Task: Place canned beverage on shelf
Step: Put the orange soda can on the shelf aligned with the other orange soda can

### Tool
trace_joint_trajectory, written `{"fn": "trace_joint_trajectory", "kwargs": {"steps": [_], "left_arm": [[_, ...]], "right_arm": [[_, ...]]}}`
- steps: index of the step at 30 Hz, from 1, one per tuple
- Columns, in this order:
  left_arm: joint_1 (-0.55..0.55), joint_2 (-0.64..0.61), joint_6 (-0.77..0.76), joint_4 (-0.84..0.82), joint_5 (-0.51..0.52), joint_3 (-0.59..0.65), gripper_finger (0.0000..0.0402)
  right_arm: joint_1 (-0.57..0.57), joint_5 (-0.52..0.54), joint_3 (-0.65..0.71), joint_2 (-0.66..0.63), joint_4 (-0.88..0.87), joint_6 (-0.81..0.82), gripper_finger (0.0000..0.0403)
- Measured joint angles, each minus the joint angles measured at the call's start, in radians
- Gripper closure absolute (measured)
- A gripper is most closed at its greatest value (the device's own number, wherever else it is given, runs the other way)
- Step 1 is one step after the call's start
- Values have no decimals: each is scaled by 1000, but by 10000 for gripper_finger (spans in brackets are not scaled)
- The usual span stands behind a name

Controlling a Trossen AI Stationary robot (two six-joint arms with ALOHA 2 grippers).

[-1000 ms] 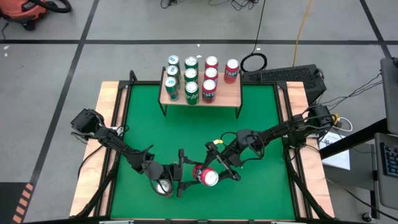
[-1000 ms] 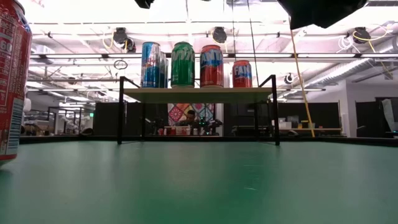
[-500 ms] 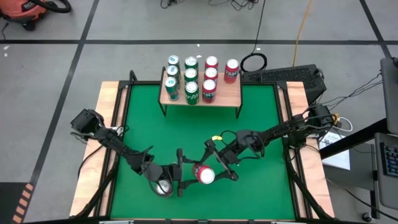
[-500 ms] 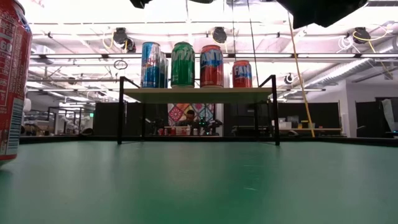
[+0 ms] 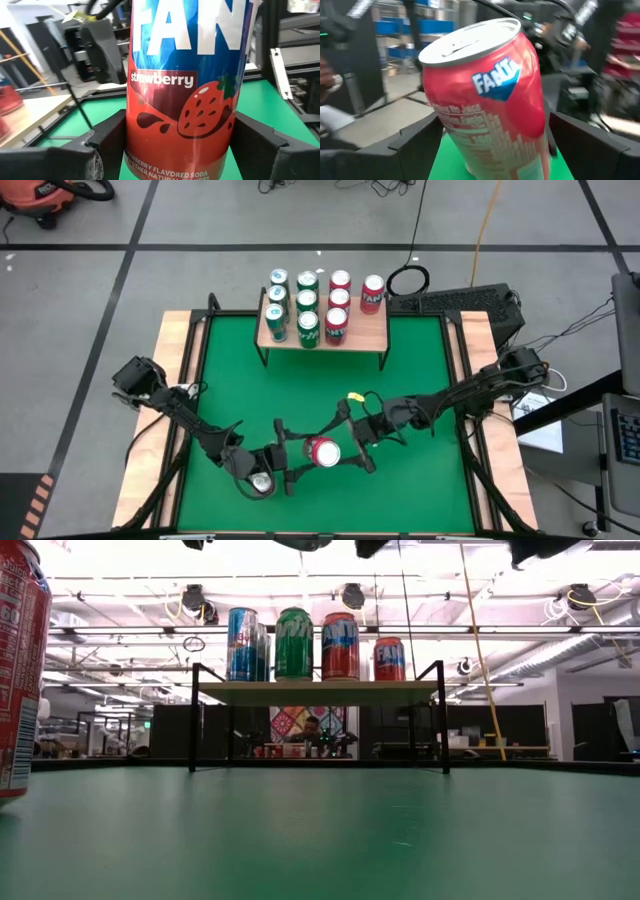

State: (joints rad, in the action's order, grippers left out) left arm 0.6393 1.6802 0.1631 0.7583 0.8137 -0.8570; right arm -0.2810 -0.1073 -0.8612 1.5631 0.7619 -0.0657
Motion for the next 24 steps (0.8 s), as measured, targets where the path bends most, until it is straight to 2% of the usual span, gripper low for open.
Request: {"fn": "trace_joint_trajectory", "kwargs": {"steps": [6, 13, 18, 24], "left_arm": [[0, 0, -1, 47, 94, 0, 122], [-3, 0, -41, 48, 242, -1, 122], [-16, 9, -53, 39, 308, -2, 122], [-30, 30, -64, 33, 393, -3, 122]], "right_arm": [[-54, 279, 0, -47, -101, 118, 50], [-99, 526, 0, -50, -96, 162, 51], [-103, 600, 2, -49, -91, 159, 51], [-103, 603, 2, -50, -62, 187, 51]]}}
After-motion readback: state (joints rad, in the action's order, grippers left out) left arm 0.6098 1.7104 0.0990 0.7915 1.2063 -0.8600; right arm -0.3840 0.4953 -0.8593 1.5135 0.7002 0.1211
